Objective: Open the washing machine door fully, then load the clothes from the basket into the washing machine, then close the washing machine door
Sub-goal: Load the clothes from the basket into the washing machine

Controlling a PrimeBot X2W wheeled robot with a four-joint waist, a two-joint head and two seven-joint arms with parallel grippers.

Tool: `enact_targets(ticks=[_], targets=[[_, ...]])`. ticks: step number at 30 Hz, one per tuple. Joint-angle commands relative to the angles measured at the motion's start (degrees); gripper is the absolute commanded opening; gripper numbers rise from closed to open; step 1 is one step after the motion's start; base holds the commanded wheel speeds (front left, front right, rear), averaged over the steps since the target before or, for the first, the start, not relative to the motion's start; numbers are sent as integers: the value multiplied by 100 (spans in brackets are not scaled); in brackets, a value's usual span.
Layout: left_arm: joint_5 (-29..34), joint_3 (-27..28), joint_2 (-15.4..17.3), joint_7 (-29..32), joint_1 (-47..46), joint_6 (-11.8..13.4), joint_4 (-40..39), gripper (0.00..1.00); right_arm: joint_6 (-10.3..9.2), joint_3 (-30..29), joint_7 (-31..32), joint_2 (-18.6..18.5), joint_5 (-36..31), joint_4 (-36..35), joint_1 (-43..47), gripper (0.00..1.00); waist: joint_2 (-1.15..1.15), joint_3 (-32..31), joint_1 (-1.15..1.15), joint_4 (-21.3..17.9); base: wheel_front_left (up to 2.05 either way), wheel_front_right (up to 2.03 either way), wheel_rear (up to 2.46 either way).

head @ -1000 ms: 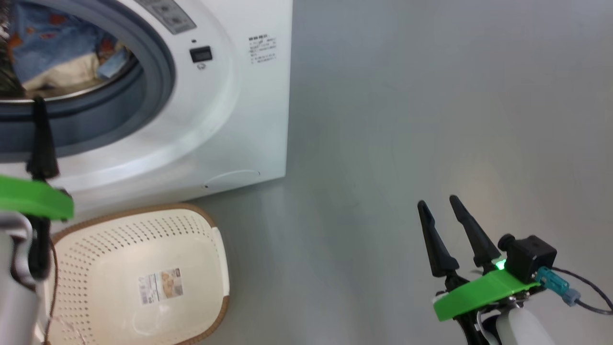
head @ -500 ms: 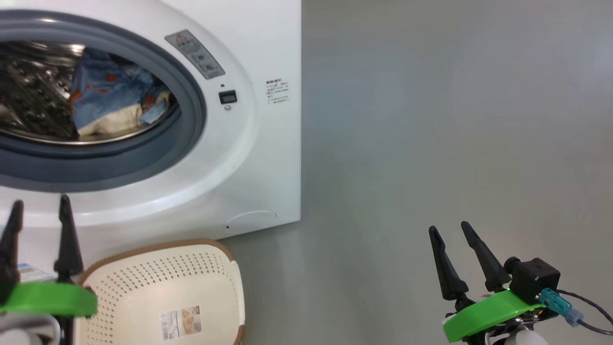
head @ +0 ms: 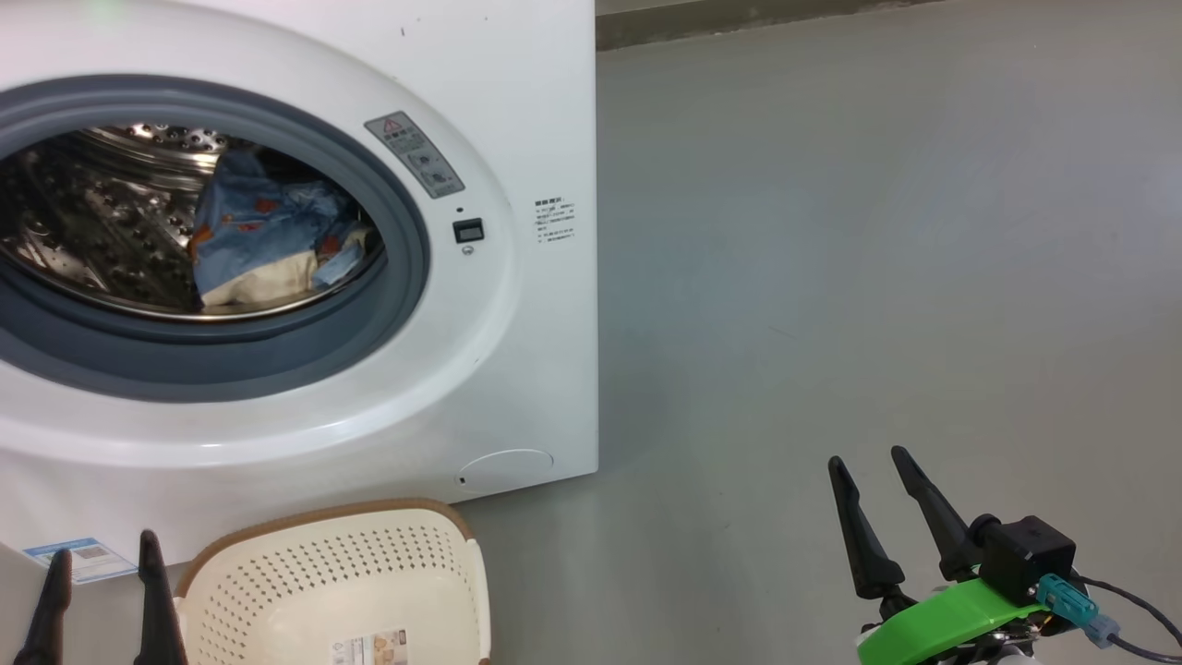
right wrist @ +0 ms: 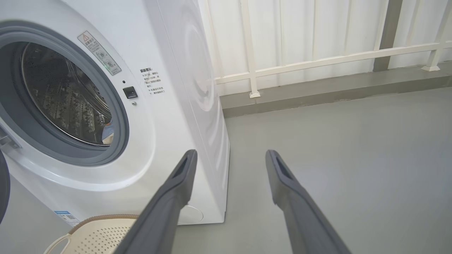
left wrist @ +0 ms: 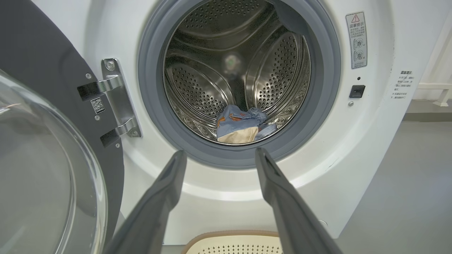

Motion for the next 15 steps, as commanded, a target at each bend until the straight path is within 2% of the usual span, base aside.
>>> enact_targets(ticks=[1,15], targets=[[84,293,45,-30,-39,-14,-193,100,16,155,-28,3,-76,-176,-36,100,0,-31,0,33,0,0,0],[558,859,-583,-30,439,-288,-356,100,16,223,-28,3,-266,-216,-36,100,0,-165,0,213,0,0,0]])
